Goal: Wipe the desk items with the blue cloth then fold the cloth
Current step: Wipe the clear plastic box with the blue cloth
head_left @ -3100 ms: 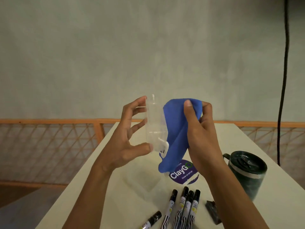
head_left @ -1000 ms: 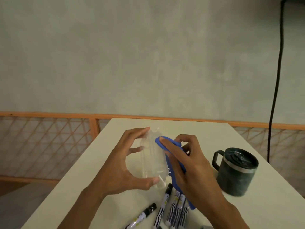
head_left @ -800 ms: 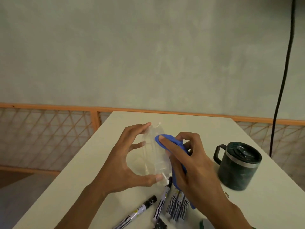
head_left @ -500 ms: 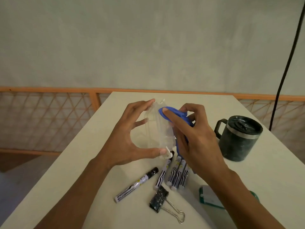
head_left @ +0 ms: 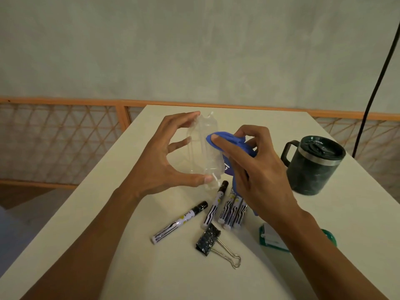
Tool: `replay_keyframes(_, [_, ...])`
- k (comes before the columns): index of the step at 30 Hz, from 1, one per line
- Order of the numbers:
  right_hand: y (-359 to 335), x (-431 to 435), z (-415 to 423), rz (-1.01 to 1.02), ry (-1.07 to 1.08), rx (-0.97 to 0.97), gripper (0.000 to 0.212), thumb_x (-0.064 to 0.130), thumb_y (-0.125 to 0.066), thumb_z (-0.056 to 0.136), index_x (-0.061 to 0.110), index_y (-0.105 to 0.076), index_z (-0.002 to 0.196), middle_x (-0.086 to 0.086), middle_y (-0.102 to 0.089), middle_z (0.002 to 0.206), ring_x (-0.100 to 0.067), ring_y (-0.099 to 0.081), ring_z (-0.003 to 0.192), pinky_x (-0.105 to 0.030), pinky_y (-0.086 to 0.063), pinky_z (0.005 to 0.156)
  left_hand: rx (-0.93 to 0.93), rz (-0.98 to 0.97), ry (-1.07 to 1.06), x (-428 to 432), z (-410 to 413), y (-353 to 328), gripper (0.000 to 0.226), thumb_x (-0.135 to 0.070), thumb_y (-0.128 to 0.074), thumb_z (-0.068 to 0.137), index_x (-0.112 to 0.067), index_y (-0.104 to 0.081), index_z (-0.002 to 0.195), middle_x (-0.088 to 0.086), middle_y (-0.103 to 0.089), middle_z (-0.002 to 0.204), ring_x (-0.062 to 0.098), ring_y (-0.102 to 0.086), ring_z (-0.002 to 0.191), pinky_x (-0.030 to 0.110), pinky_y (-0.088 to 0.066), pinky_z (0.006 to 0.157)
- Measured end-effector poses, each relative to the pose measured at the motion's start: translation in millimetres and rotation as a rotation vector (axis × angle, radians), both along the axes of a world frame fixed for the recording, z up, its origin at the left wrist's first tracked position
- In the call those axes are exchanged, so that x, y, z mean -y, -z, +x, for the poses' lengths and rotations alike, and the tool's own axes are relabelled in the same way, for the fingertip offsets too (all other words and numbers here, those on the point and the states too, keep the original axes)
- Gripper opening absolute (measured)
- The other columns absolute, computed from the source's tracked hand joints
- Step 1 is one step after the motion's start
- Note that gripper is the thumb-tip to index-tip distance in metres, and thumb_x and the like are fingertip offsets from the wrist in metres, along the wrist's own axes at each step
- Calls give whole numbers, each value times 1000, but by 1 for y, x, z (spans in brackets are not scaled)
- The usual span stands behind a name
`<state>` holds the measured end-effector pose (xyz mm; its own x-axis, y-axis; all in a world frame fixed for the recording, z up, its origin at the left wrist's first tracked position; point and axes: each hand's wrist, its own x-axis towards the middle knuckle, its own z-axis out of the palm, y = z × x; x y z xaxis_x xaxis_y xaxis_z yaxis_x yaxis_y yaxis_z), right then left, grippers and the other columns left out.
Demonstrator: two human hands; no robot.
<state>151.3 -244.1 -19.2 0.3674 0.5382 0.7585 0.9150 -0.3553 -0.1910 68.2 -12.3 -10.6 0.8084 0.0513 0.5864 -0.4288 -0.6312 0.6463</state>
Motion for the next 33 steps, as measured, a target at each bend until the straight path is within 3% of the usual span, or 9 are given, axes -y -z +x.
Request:
replay_keyframes(10, [1, 1, 0, -18, 40, -22, 53, 15, -57, 103, 29, -55, 154, -5, -39, 144, -18, -54, 104, -41, -63, 73, -22, 25, 30, 5, -2, 0, 117, -26, -107, 58, -24, -46, 158, -6, -45, 156, 25, -44, 150, 42, -52, 116])
replay_keyframes(16, [3, -1, -3, 11, 73, -21, 57, 14, -71, 101, 32, -56, 152, -3, -38, 144, -15, -50, 105, -40, -63, 69, -19, 40, 16, 8, -3, -1, 118, -27, -107, 58, -25, -46, 158, -6, -43, 156, 21, -42, 151, 40, -50, 118])
replay_keyframes(20, [5, -2, -1, 18, 107, 3, 56, 14, -70, 100, 26, -57, 153, -7, -43, 139, -19, -55, 95, -41, -63, 65, -19, 71, 14, 11, -2, -2, 118, -28, -108, 58, -27, -46, 158, -6, -42, 156, 21, -42, 152, 42, -48, 120])
replay_keyframes(25, [4, -4, -1, 55, 151, 13, 39, 28, -62, 107, 22, -64, 145, -5, -48, 125, -19, -51, 77, -40, -55, 55, -5, 82, -13, 6, -2, -3, 120, -29, -109, 56, -28, -46, 158, -6, -42, 156, 24, -41, 153, 45, -48, 120])
replay_keyframes(33, [-3, -5, -12, 53, 160, -42, 37, 33, -56, 109, 21, -65, 143, 5, -40, 119, -12, -42, 77, -35, -51, 57, 17, 128, -37, 14, -2, -5, 120, -33, -108, 56, -30, -46, 158, -8, -40, 157, 25, -40, 152, 45, -46, 120])
